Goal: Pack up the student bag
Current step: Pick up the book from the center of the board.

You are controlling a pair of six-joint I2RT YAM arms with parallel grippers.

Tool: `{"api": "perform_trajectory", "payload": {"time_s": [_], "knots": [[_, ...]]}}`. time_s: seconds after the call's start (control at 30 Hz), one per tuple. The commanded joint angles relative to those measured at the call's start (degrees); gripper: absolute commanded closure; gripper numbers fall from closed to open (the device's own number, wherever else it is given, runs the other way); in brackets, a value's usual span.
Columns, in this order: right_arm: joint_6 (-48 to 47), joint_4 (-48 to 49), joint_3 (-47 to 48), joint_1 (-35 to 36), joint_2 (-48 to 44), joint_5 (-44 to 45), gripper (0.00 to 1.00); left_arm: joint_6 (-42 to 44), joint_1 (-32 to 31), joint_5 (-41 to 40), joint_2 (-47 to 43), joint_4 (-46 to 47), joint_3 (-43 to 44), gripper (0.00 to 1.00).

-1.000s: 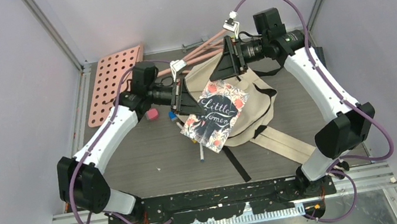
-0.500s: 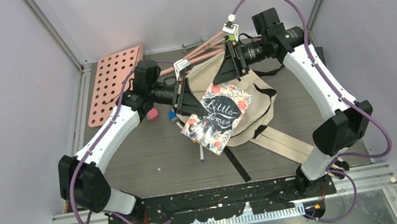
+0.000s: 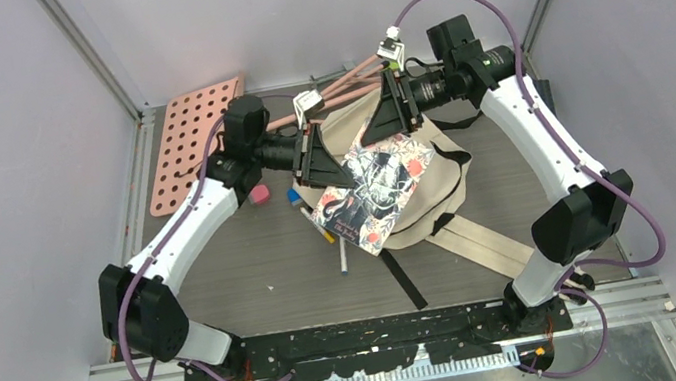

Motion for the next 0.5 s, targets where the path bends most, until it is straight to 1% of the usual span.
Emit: {"api": "perform_trajectory", "payload": {"time_s": [0.0,0.03,0.07,0.1,0.13,0.23,0.27,0.3,0.33,0.37,0.4,0.47], "knots": [[4.0,3.6,1.6,-0.3,-0.5,-5.2,0.3,-0.4,0.0,1.1,-2.1,5.3,1.7,1.0],[4.4,3.7,1.5,-0.3,-0.6,-5.6,0.33,-0.3,0.0,0.8,-1.6,6.8,2.0,1.0],[4.9,3.8,1.5,-0.3,-1.0,-5.8,0.4,0.0,0.1,0.5,-1.2,7.2,2.3,1.0],[5.3,3.9,1.3,-0.3,-1.1,-6.0,0.43,0.4,0.2,0.1,-0.8,7.3,2.7,1.0],[6.0,3.9,1.2,-0.3,-1.4,-6.1,0.49,0.7,0.3,-0.2,-0.4,7.4,2.9,1.0],[6.8,4.0,0.3,-0.3,-1.9,-7.2,0.59,1.1,0.9,-0.3,0.9,8.0,3.6,1.0],[6.9,4.0,0.0,-0.3,-2.1,-7.2,0.67,1.1,1.2,-0.1,1.4,7.9,3.6,1.0],[7.2,4.0,-0.2,-0.3,-2.1,-7.2,0.72,1.2,1.7,0.0,1.5,7.9,3.6,1.0],[7.3,4.0,-0.2,-0.3,-2.2,-7.0,0.83,1.5,2.2,0.0,1.6,7.8,3.6,1.0],[7.6,4.0,-0.2,-0.3,-2.3,-6.6,0.89,2.0,2.5,0.0,1.6,7.4,3.7,1.0],[7.6,4.0,-0.1,-0.3,-2.4,-5.6,0.97,3.0,2.8,-0.2,1.7,6.6,3.8,1.0],[7.7,4.0,0.2,-0.3,-2.7,-3.4,0.99,5.8,3.2,-1.2,1.9,3.2,4.4,1.0]]}}
